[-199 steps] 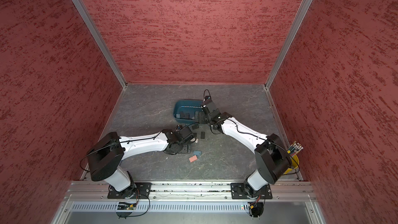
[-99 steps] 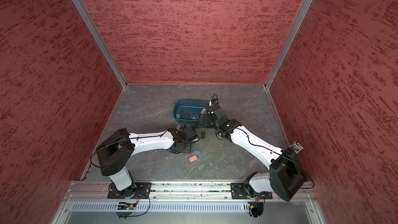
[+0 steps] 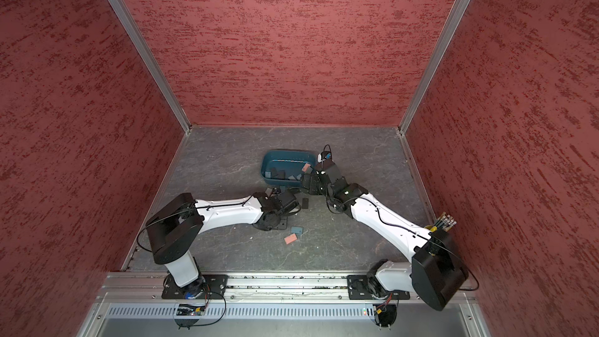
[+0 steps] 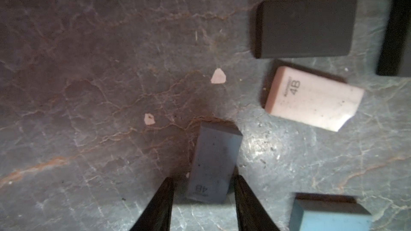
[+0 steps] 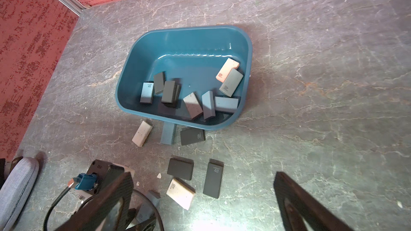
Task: Put the eraser in the storage box
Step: Pick up the eraser from the center of the board.
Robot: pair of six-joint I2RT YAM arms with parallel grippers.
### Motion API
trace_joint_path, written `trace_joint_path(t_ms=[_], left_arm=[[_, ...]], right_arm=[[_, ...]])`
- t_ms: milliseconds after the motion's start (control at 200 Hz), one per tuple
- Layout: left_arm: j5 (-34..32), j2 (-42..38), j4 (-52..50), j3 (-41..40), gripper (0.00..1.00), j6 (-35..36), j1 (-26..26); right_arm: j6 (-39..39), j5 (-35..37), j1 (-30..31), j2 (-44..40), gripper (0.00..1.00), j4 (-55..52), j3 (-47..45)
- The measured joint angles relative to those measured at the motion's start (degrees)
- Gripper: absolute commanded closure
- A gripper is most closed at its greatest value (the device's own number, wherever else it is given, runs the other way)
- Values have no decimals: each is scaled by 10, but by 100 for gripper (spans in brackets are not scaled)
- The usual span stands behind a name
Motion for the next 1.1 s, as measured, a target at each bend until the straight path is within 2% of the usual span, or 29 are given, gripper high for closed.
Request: trace_joint_path(t_ms=[486,766,1102], left_arm=[[-3,-2,1,-3,68,0,0],[-8,-2,0,-4,78,0,0],[-7,-8,2,-8,83,0,0]], right_arm=[[7,-9,0,0,1,1,-35],[13,-16,10,0,1,7,-73],[24,-20,37,19,1,13,-84]])
